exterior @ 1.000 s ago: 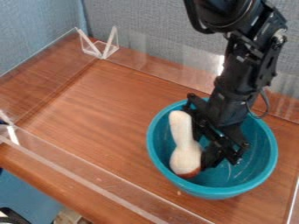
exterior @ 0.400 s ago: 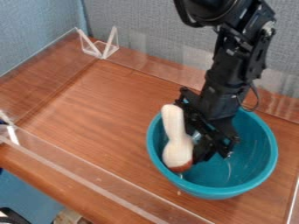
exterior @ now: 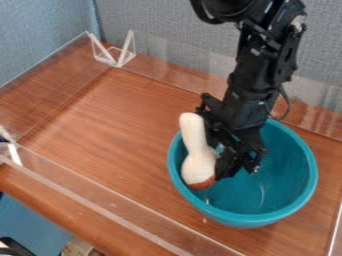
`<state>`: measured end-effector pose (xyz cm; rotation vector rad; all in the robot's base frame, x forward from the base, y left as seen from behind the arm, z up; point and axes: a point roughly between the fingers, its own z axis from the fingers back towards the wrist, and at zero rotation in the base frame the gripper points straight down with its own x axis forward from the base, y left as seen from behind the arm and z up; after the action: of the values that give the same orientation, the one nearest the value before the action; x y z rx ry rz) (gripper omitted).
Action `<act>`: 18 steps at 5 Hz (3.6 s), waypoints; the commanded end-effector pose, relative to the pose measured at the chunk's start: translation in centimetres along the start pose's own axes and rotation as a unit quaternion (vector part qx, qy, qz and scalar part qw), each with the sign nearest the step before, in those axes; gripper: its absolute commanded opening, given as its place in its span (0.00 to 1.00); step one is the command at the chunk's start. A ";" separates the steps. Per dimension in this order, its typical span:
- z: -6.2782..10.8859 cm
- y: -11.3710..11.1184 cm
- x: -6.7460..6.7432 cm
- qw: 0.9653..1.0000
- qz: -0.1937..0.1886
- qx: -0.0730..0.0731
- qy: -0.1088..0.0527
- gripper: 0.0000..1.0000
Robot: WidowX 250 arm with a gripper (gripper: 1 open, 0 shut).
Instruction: Remove the mushroom from inside the blue bowl and put it on the table
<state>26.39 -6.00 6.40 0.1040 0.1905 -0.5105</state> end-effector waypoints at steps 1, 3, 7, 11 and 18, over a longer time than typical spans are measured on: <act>3.0 1.0 -0.5 0.999 0.011 0.010 -0.047 0.00; 5.6 6.1 -4.2 0.996 0.063 0.021 -0.062 0.00; -0.7 13.0 -10.6 0.989 0.140 -0.003 -0.047 0.00; -3.4 13.3 -9.4 0.990 0.130 -0.008 -0.057 0.00; -2.6 13.2 -9.6 0.987 0.136 -0.012 -0.090 0.00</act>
<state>24.00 9.88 5.02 0.0338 0.0583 -0.2594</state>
